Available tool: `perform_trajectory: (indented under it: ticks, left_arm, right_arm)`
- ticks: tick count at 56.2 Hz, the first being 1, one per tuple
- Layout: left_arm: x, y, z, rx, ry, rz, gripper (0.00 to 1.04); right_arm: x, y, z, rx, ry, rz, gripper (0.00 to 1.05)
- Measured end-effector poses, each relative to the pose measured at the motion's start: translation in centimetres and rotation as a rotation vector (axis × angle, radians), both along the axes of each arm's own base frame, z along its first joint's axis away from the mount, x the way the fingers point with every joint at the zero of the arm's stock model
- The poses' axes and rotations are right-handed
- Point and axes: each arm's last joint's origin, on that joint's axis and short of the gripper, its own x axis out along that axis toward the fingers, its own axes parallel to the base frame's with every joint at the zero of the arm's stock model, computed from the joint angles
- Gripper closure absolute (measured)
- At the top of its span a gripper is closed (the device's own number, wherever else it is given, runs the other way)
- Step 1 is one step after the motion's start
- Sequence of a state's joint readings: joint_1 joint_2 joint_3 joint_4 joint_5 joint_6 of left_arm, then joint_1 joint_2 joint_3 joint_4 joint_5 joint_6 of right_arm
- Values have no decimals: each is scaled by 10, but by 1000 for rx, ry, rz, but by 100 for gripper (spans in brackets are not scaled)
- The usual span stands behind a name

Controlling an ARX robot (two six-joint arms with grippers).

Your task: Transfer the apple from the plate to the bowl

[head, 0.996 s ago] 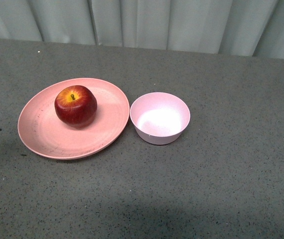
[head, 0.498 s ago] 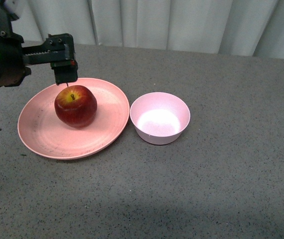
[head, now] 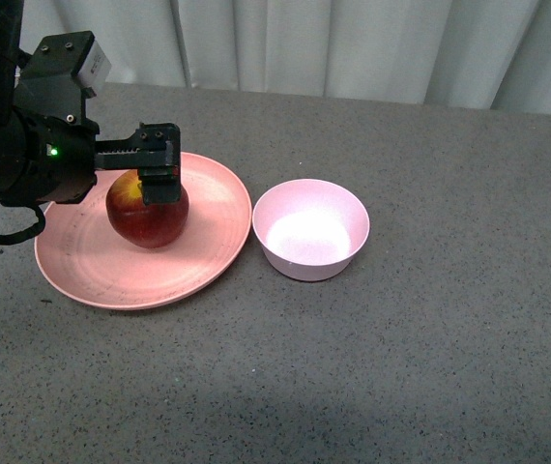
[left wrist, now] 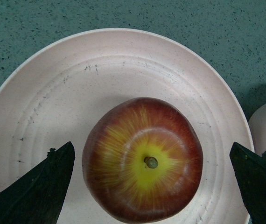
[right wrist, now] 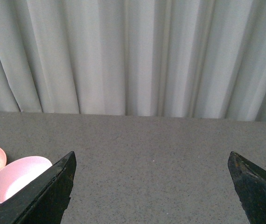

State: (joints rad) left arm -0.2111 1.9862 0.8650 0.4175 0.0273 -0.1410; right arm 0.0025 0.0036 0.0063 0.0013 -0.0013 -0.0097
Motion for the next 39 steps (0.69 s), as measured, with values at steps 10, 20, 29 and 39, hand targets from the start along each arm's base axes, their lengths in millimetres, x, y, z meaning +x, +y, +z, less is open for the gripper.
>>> perform_trajectory:
  ticks: [10, 20, 29, 39]
  left_arm:
    - [1, -3, -10, 18, 30, -5, 7]
    - [1, -2, -18, 44, 49, -4, 24]
    - [1, -4, -17, 47, 41, -12, 32]
    - [-1, -16, -5, 39, 3, -51, 33]
  right_arm:
    - [0, 0, 0, 0, 0, 0, 9]
    - [0, 0, 0, 0, 0, 0, 9]
    - [0, 0, 0, 0, 0, 0, 9]
    - [0, 0, 0, 0, 0, 0, 9]
